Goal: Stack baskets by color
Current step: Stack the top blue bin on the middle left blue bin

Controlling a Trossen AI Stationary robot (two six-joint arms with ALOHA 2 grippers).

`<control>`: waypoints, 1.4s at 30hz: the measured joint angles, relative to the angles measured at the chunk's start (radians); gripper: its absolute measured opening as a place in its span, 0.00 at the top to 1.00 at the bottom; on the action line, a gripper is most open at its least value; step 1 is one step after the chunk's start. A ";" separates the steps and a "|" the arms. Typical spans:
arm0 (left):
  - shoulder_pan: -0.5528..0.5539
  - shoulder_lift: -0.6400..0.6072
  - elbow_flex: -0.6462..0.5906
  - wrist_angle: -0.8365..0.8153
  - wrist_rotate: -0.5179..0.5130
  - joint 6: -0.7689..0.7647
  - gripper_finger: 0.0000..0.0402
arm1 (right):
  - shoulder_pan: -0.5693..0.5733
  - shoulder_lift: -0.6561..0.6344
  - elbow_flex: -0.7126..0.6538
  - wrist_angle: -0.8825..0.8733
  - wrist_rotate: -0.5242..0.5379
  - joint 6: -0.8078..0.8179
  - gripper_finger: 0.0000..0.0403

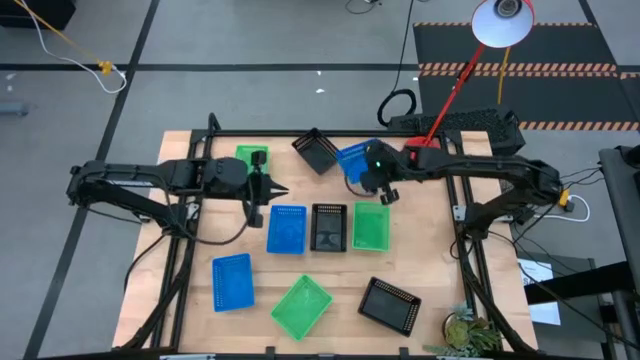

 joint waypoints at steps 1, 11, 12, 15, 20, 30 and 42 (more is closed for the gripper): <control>0.000 0.013 0.000 0.007 0.000 0.010 0.92 | 0.027 -0.013 0.000 0.011 0.000 -0.011 0.98; -0.026 0.146 -0.001 0.135 0.000 0.092 0.60 | 0.248 -0.030 0.000 0.125 0.004 -0.022 0.98; -0.033 0.156 -0.001 0.153 0.000 0.097 0.57 | 0.262 -0.028 0.000 0.137 0.005 -0.023 0.98; -0.051 0.175 -0.001 0.183 0.001 0.119 0.50 | 0.301 -0.017 -0.001 0.162 0.019 -0.016 0.99; -0.082 0.186 -0.001 0.240 0.008 0.158 0.48 | 0.333 -0.004 0.000 0.193 0.054 -0.038 0.99; -0.099 0.216 0.000 0.237 0.010 0.189 0.55 | 0.333 -0.004 0.000 0.246 0.054 -0.065 1.00; -0.089 0.290 0.000 0.279 -0.043 0.318 0.61 | 0.351 -0.004 0.000 0.268 0.051 -0.066 0.99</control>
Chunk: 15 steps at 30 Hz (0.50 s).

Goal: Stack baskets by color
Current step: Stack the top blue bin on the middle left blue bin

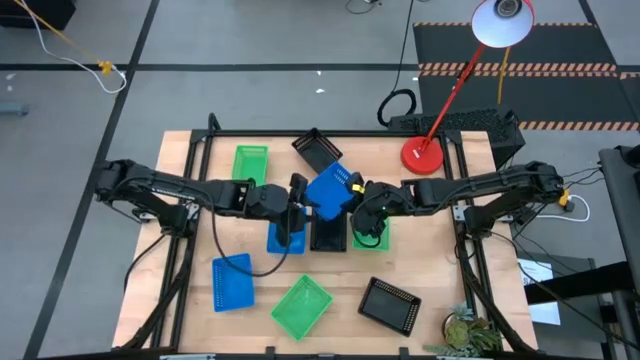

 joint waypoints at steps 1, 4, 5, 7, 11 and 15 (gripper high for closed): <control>0.004 0.008 0.002 0.002 0.000 0.000 0.62 | 0.005 0.000 0.000 -0.002 -0.001 -0.005 0.99; 0.009 0.014 -0.001 -0.036 0.000 0.001 0.65 | 0.020 0.000 0.000 -0.002 -0.001 -0.032 0.99; 0.012 0.013 -0.001 -0.030 0.001 0.004 0.66 | 0.023 0.000 0.000 -0.001 -0.001 -0.044 0.99; 0.016 0.011 0.000 -0.032 0.002 0.008 0.68 | 0.033 0.000 0.000 -0.001 0.000 -0.070 0.99; 0.016 0.012 0.000 -0.077 0.007 0.016 0.74 | 0.041 0.000 0.000 0.006 0.002 -0.095 0.99; 0.016 0.012 0.000 -0.096 0.009 0.048 0.82 | 0.040 0.000 0.000 0.021 0.003 -0.102 0.99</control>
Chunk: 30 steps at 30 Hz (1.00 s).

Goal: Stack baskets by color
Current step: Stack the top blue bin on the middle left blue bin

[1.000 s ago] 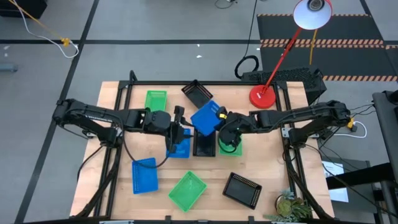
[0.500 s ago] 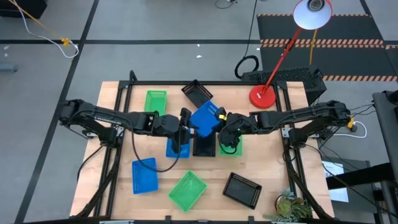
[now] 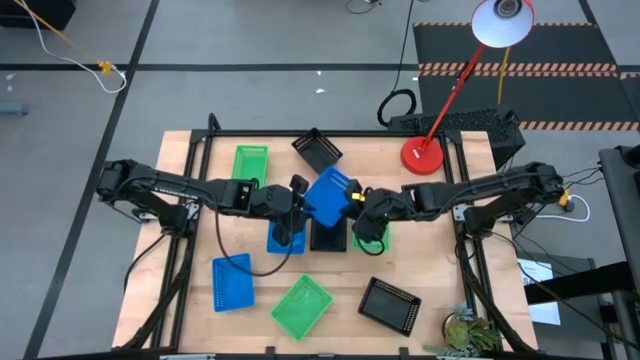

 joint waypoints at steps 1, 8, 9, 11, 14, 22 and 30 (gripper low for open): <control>0.000 0.000 0.000 -0.002 0.001 0.012 0.84 | 0.000 0.000 0.000 0.003 0.001 0.000 0.99; 0.000 0.000 0.004 -0.017 0.026 0.066 0.98 | 0.000 0.000 0.000 0.026 0.001 0.040 0.94; 0.000 0.000 0.007 -0.019 0.026 0.065 0.97 | 0.000 0.000 0.000 0.035 0.001 0.053 0.92; 0.000 0.000 0.011 -0.019 0.025 0.060 0.96 | 0.000 -0.001 0.000 0.047 0.001 0.080 0.88; 0.001 -0.007 0.013 -0.016 0.019 0.039 0.97 | 0.002 -0.002 0.000 0.074 -0.001 0.143 0.80; -0.001 -0.050 0.016 -0.056 0.005 -0.083 0.97 | 0.042 -0.049 -0.001 0.178 0.055 0.302 0.58; -0.053 -0.131 0.015 -0.123 -0.066 -0.337 0.97 | 0.159 -0.197 0.000 0.181 0.353 0.467 0.52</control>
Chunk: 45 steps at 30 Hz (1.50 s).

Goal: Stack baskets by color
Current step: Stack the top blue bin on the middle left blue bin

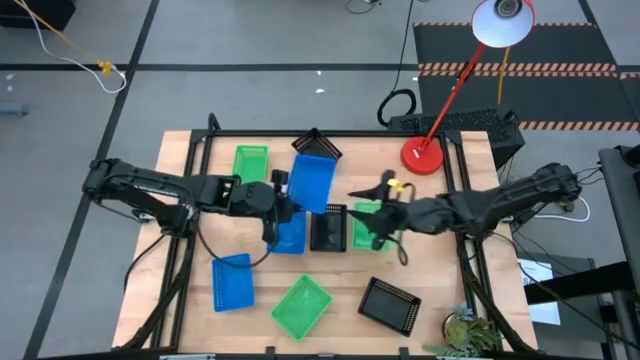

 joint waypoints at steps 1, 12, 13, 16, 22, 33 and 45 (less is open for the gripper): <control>-0.016 -0.003 0.001 -0.001 -0.020 -0.025 0.97 | 0.010 -0.020 -0.001 -0.011 0.014 0.018 0.53; -0.247 0.000 0.000 -0.132 -0.239 -0.318 0.98 | 0.063 -0.157 0.000 -0.125 0.046 0.170 0.57; -0.264 0.004 0.000 -0.133 -0.251 -0.346 0.99 | 0.068 -0.160 0.000 -0.125 0.046 0.180 0.57; -0.312 0.011 0.000 -0.148 -0.294 -0.416 0.97 | 0.079 -0.166 0.000 -0.126 0.047 0.190 0.57; -0.385 0.012 -0.039 -0.154 -0.347 -0.535 0.99 | 0.092 -0.165 0.000 -0.128 0.046 0.190 0.58; -0.420 0.012 -0.203 -0.014 -0.360 -0.621 0.99 | 0.091 -0.165 0.000 -0.149 0.046 0.188 0.58; -0.418 0.012 -0.349 0.126 -0.360 -0.615 0.97 | 0.091 -0.165 0.000 -0.147 0.046 0.188 0.58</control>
